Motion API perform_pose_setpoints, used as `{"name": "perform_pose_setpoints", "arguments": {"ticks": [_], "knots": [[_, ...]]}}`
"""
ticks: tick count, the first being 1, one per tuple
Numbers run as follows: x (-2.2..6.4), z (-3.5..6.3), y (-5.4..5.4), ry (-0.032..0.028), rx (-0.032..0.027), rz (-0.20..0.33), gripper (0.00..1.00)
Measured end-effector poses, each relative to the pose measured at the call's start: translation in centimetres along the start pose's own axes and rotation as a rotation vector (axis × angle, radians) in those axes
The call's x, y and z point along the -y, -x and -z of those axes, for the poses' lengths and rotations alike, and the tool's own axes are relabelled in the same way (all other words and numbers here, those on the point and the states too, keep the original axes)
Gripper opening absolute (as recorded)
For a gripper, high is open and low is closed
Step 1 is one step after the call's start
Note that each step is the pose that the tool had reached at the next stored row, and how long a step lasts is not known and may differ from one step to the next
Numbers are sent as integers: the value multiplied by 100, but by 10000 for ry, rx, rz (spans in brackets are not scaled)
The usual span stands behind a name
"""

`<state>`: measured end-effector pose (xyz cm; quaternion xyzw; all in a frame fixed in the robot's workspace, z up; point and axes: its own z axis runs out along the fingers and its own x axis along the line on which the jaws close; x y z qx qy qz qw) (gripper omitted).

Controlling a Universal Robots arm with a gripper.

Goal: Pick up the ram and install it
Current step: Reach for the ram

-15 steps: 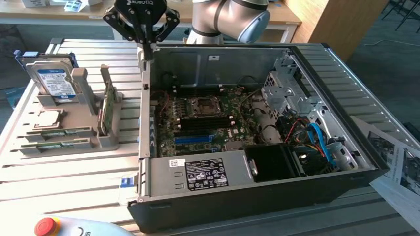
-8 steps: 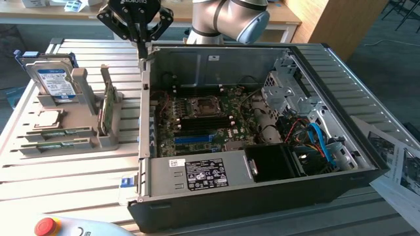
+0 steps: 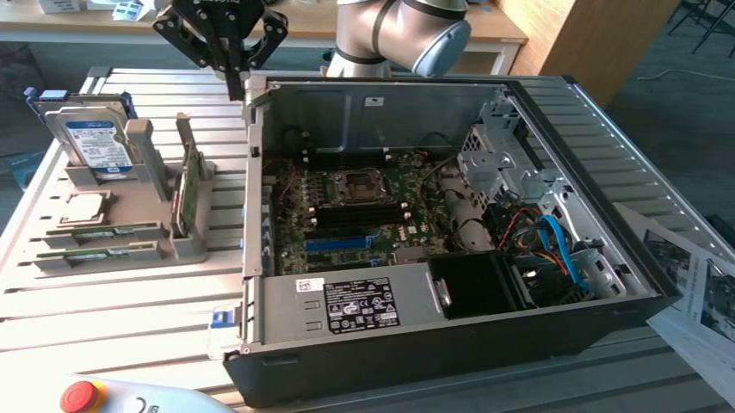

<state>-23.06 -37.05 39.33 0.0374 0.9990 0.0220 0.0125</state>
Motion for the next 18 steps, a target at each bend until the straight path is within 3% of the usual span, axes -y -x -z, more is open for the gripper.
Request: {"name": "perform_pose_setpoints", "arguments": {"ticks": [18], "knots": [[-46, 7, -386, -1, 0, 0, 11]]}}
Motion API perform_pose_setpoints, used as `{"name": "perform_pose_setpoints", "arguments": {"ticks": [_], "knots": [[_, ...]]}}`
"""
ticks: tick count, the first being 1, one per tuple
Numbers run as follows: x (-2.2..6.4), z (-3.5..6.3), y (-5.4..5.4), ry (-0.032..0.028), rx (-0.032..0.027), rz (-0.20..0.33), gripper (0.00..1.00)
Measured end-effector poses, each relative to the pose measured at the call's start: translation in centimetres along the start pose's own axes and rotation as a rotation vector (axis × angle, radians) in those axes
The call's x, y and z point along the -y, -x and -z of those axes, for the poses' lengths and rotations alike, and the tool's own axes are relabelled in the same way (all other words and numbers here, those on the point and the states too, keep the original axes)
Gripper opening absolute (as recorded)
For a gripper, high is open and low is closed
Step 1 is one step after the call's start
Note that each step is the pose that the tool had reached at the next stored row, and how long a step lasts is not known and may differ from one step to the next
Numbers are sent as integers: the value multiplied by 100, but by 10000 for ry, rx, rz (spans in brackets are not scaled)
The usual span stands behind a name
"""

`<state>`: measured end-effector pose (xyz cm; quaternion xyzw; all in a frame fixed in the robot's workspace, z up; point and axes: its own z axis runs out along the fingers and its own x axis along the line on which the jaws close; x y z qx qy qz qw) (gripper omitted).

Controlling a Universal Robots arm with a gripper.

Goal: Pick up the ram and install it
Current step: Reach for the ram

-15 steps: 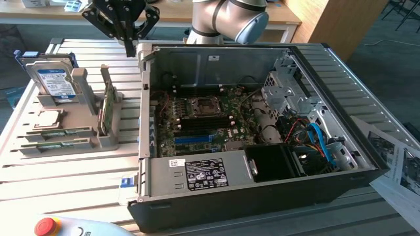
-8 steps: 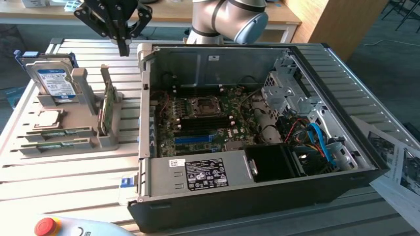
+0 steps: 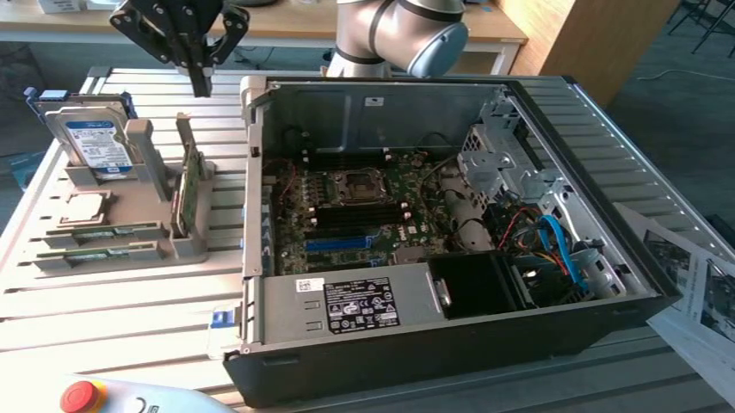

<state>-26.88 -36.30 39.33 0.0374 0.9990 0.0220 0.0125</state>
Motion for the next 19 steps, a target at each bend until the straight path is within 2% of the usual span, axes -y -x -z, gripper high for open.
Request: {"name": "perform_pose_setpoints", "arguments": {"ticks": [19], "knots": [[-38, 8, -422, 0, -1, 1, 11]]}}
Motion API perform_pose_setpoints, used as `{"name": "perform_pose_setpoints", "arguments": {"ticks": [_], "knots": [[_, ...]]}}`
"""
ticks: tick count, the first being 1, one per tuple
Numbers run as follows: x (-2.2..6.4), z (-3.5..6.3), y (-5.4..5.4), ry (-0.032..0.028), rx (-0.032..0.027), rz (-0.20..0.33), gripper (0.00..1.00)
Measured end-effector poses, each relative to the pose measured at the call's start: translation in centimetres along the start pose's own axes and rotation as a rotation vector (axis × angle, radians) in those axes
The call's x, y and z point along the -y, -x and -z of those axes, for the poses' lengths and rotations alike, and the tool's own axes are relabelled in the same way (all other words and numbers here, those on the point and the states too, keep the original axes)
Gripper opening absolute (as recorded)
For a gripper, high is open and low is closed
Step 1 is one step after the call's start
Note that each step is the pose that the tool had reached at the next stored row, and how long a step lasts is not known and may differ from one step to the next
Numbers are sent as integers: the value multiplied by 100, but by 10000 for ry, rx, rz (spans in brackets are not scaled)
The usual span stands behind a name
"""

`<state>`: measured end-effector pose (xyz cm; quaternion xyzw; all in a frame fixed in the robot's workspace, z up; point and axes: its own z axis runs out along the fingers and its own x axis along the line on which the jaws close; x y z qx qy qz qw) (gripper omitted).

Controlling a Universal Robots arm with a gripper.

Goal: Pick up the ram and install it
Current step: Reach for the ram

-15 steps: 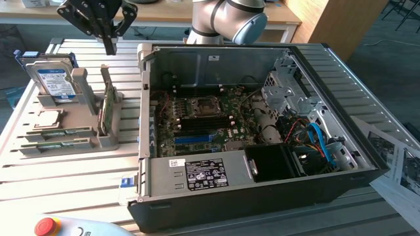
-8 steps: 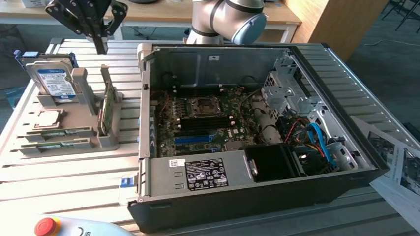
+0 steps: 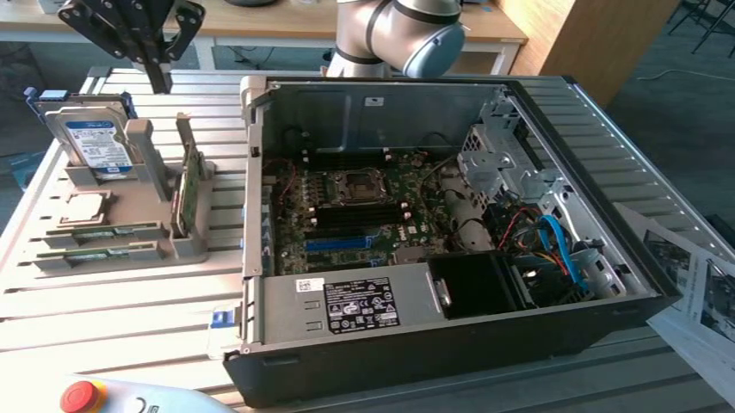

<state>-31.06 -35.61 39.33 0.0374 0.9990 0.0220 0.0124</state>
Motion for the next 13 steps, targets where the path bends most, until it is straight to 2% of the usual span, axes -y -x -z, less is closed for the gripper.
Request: {"name": "perform_pose_setpoints", "arguments": {"ticks": [3, 13], "knots": [[-11, 2, -111, 0, 1, -2, 11], [-32, 6, -325, 0, 1, -1, 11]]}}
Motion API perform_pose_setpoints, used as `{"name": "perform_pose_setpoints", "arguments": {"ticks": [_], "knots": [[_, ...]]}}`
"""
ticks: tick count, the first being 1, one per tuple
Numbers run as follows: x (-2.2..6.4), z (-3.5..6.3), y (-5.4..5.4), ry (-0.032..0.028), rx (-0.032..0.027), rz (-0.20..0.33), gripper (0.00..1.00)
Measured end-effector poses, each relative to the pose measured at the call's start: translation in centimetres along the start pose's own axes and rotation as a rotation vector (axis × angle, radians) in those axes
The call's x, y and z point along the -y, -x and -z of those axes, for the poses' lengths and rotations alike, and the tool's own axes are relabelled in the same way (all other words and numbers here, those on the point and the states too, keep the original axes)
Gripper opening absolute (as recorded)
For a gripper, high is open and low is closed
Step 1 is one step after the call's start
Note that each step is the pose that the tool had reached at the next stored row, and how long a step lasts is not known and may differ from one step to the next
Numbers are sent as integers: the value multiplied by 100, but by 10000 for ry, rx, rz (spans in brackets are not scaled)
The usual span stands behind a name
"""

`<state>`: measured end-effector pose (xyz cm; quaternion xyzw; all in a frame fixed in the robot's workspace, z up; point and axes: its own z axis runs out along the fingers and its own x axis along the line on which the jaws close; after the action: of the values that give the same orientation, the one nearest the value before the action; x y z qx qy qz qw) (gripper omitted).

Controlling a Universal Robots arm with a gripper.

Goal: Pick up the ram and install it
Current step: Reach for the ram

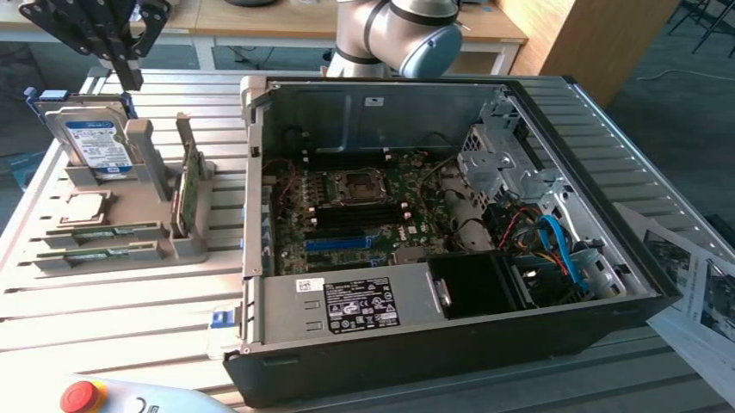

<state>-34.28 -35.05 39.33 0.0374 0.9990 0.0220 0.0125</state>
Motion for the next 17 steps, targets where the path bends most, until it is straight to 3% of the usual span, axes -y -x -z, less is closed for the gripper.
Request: {"name": "perform_pose_setpoints", "arguments": {"ticks": [17], "knots": [[-25, 7, -360, 0, 0, 1, 11]]}}
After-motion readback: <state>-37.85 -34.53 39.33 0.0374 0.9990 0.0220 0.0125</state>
